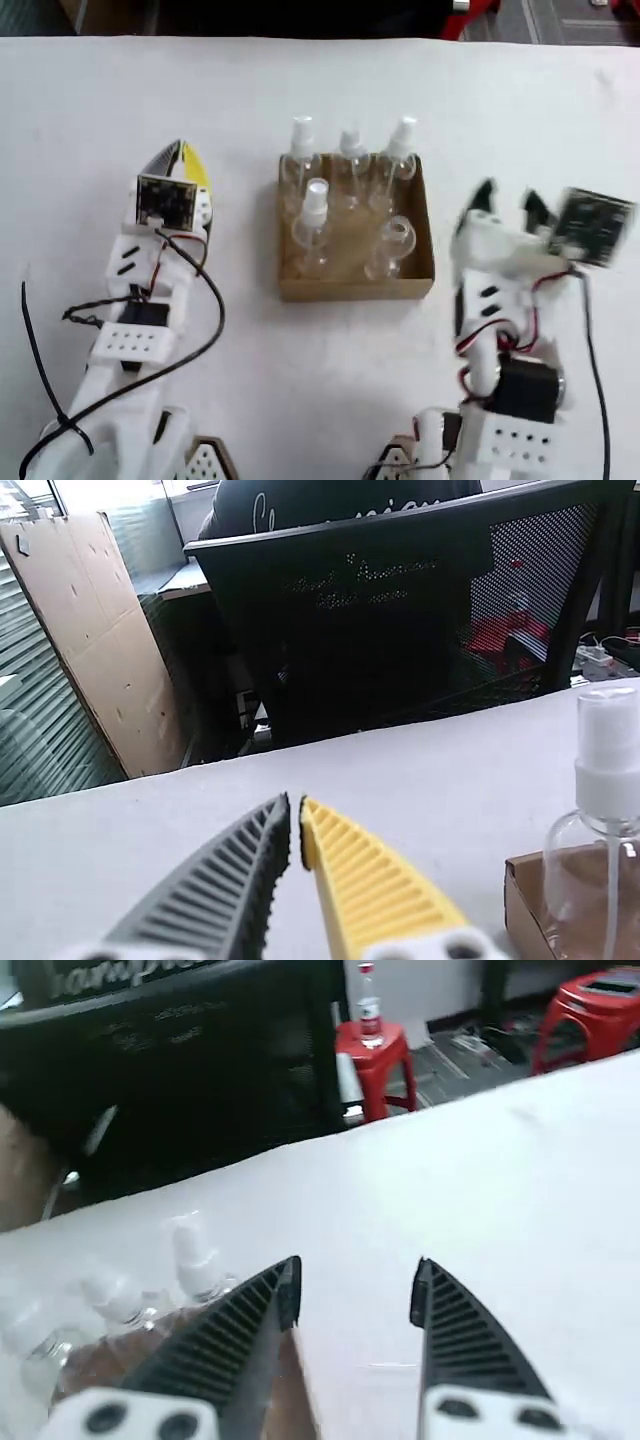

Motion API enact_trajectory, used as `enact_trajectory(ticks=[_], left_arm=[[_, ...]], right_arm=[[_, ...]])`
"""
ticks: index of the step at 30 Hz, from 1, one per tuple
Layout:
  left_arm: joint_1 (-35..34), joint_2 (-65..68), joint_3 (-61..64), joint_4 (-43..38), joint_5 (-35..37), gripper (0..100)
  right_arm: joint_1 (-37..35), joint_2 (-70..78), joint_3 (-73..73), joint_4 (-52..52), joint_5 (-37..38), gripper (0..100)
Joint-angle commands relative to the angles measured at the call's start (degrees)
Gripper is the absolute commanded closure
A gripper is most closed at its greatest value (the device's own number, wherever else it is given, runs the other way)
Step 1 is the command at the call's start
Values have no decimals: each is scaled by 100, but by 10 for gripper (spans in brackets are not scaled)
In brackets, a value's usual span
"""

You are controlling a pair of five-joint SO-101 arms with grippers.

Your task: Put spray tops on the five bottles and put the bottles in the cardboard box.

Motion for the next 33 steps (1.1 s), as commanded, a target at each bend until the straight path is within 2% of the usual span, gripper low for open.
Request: enact_trajectory(ticks=[1, 6, 10, 20, 23, 33], left_arm=[[48, -22, -105, -141, 18, 976], [171, -13, -62, -141, 9, 976], [171, -13, -26, -176, 9, 976], [171, -22, -26, -176, 9, 976], [171, -22, -18, -176, 9, 976], [180, -22, -18, -167, 9, 976]], right_arm=[[664, 409, -448, 154, -334, 844], [1288, 1235, -695, 338, -422, 844], [2044, 2097, -703, 119, -1125, 840], [2905, 4145, -712, -558, -1204, 839], [2862, 4514, -712, -664, -1222, 839], [2334, 5411, -1275, -277, -2347, 839]])
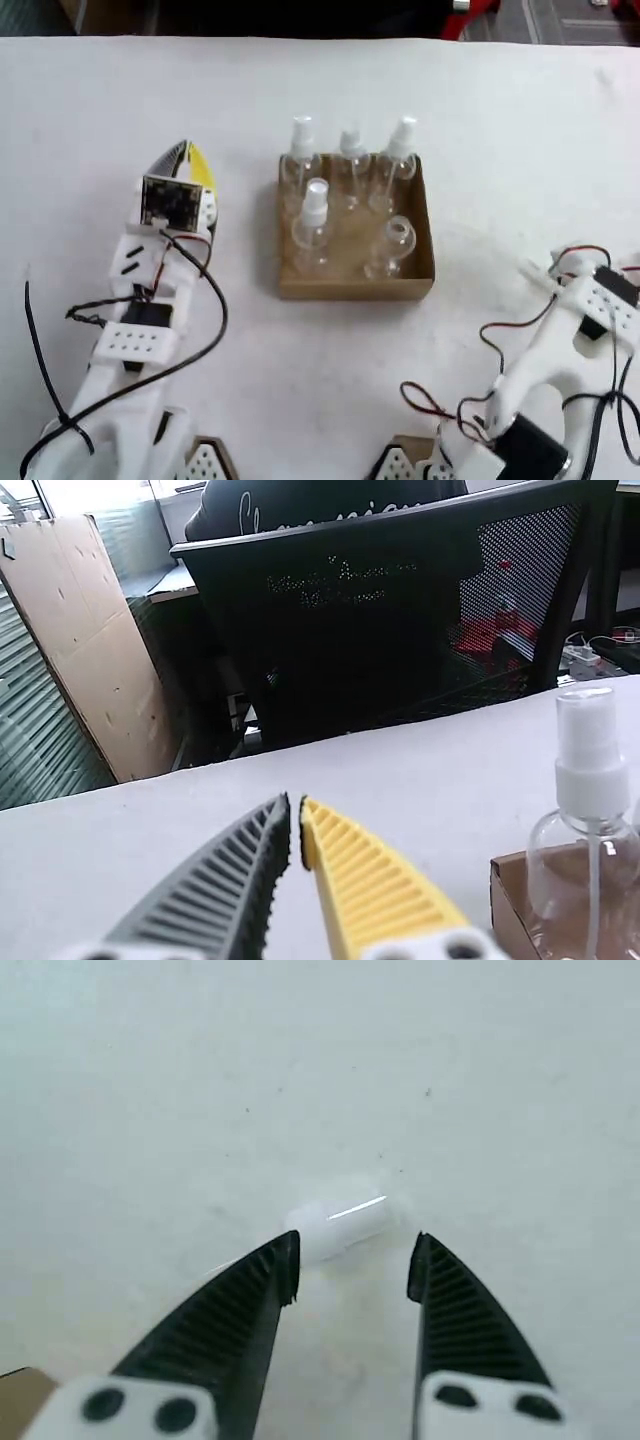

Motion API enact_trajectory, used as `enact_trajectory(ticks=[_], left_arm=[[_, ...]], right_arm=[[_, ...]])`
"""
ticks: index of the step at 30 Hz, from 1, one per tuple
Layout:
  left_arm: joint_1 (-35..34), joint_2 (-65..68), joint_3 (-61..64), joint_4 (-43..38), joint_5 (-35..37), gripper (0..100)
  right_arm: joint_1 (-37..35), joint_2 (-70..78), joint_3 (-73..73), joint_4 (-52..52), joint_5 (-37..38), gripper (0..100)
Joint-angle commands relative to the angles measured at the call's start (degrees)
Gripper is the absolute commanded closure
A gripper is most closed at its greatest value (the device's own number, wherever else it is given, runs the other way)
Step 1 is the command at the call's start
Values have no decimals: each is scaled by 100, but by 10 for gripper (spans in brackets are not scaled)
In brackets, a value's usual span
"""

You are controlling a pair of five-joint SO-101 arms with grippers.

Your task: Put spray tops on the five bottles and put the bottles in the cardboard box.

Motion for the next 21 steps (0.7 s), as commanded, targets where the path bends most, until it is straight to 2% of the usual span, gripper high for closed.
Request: enact_trajectory(ticks=[1, 8, 14, 21], left_arm=[[66, -22, -18, -167, 9, 976], [163, -22, 0, -158, 0, 976], [145, -22, -9, -158, 0, 976], [154, -22, -9, -158, 0, 976]], right_arm=[[-198, 295, -510, 251, -404, 839], [-189, 1552, -1459, 382, -1055, 839], [-233, 2589, -2215, 875, -1301, 839], [-215, 3495, -2848, 901, -1319, 844]])
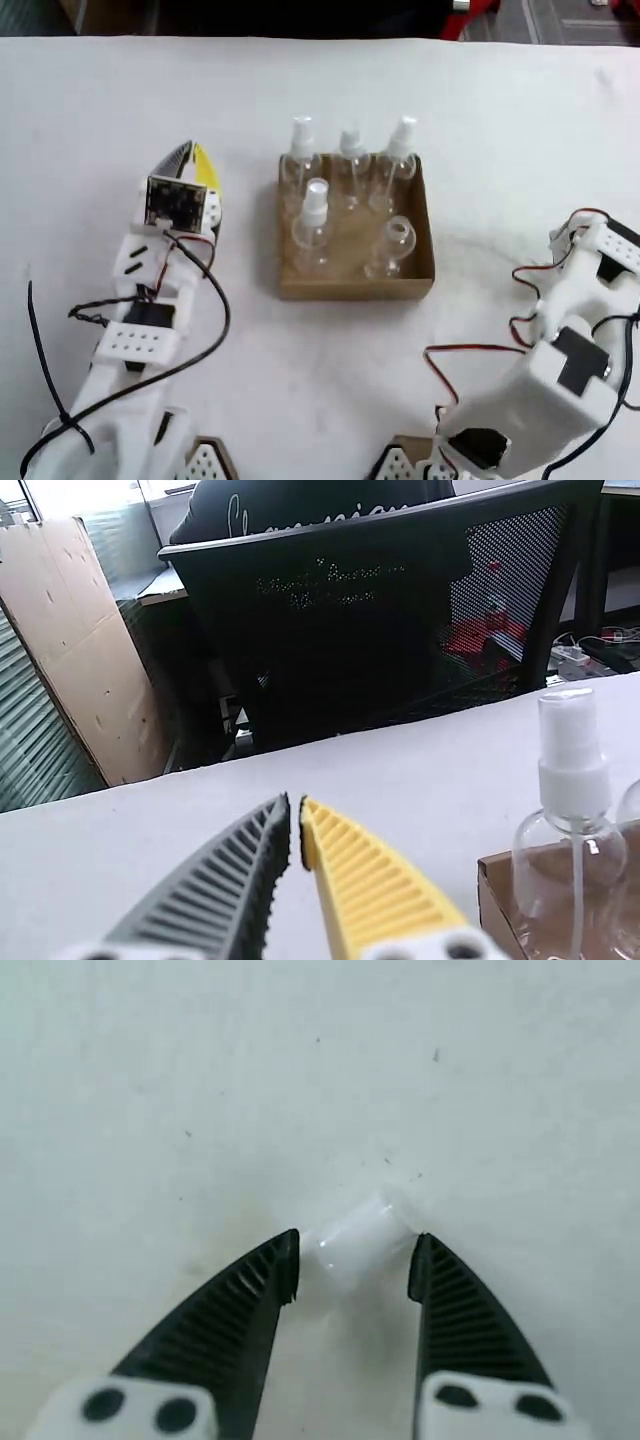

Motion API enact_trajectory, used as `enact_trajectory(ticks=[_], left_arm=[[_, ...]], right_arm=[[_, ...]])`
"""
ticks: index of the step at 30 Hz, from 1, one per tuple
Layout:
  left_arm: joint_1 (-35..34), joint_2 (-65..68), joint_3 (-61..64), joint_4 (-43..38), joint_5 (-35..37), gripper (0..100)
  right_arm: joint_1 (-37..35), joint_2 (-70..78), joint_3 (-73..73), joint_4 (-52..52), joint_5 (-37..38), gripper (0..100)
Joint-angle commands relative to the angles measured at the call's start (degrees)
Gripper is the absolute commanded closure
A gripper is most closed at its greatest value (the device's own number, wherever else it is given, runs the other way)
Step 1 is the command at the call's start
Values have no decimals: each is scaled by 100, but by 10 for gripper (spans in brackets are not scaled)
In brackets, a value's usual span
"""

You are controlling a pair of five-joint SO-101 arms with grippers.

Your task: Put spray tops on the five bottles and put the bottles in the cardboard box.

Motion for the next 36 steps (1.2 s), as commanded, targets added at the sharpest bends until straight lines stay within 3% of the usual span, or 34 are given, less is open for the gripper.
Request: enact_trajectory(ticks=[1, 6, 13, 18, 36], left_arm=[[40, -22, -18, -158, 0, 976], [40, -22, -18, -158, 0, 976], [40, -22, -18, -158, 0, 976], [40, -22, -18, -158, 0, 976], [40, -22, -18, -149, 0, 976]], right_arm=[[-57, 321, -378, 101, -53, 844], [31, 681, -686, 119, -9, 851], [101, 602, -800, 119, 246, 979], [92, 207, -774, 242, 914, 982], [40, -127, -923, 497, 976, 982]])
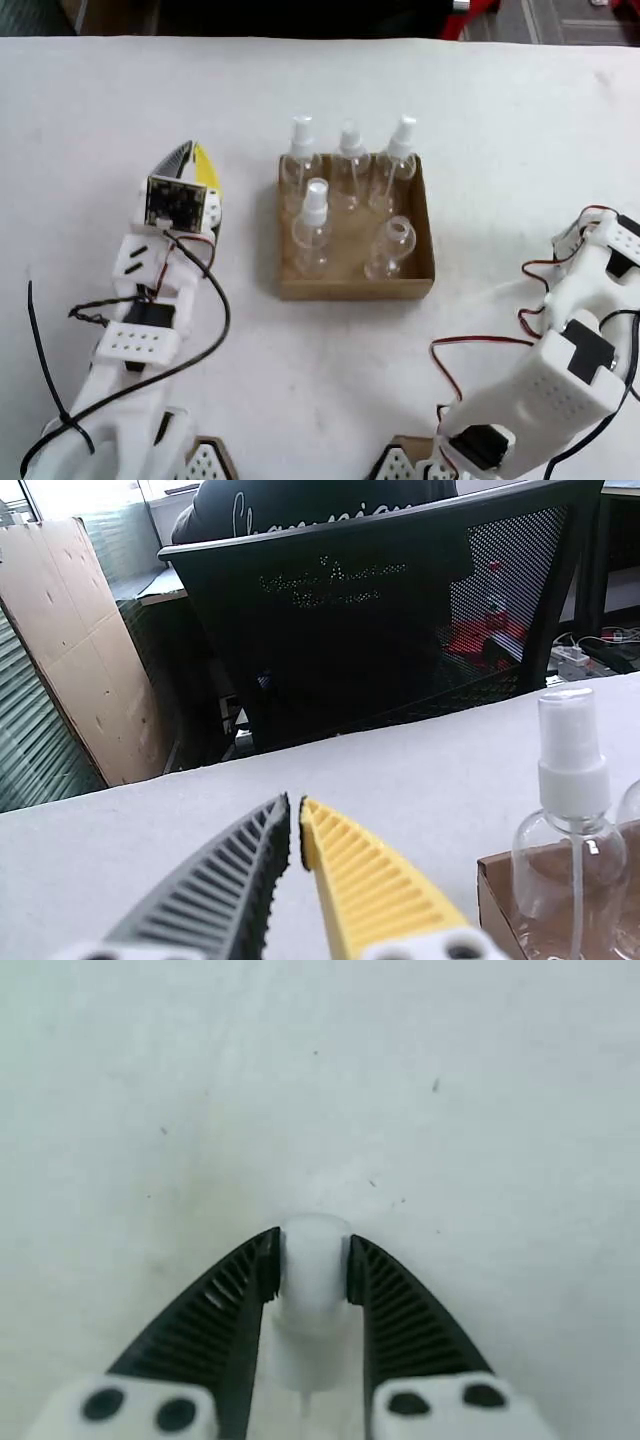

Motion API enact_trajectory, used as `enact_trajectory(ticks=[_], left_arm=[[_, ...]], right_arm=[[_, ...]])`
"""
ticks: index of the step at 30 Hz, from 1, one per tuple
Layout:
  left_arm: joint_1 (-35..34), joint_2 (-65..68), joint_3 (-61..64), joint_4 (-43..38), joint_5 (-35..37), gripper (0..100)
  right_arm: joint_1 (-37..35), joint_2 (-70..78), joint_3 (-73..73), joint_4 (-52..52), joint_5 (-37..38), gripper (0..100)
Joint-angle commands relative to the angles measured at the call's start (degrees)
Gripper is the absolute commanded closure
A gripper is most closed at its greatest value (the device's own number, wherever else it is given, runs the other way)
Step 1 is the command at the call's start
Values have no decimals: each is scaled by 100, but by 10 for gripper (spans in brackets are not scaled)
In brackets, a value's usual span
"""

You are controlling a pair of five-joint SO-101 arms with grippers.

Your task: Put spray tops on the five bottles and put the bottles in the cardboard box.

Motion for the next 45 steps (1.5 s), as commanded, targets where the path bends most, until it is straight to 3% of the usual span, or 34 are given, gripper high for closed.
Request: enact_trajectory(ticks=[1, 6, 18, 28, 36, 45], left_arm=[[40, -22, -18, -149, 0, 976], [40, -22, -18, -149, 0, 976], [57, -22, -9, -176, -211, 976], [57, -22, -9, -176, -220, 976], [57, -22, -9, -176, -220, 976], [57, -22, -9, -176, -220, 976]], right_arm=[[-22, -549, -378, 75, 79, 982], [-75, -1253, -659, 163, 211, 982], [-778, -3802, -1204, 171, 2646, 982], [-2738, -7398, -185, 154, 4484, 982], [-4048, -9877, 1301, 127, 5134, 982], [-4127, -9745, 1530, 127, 5143, 982]])
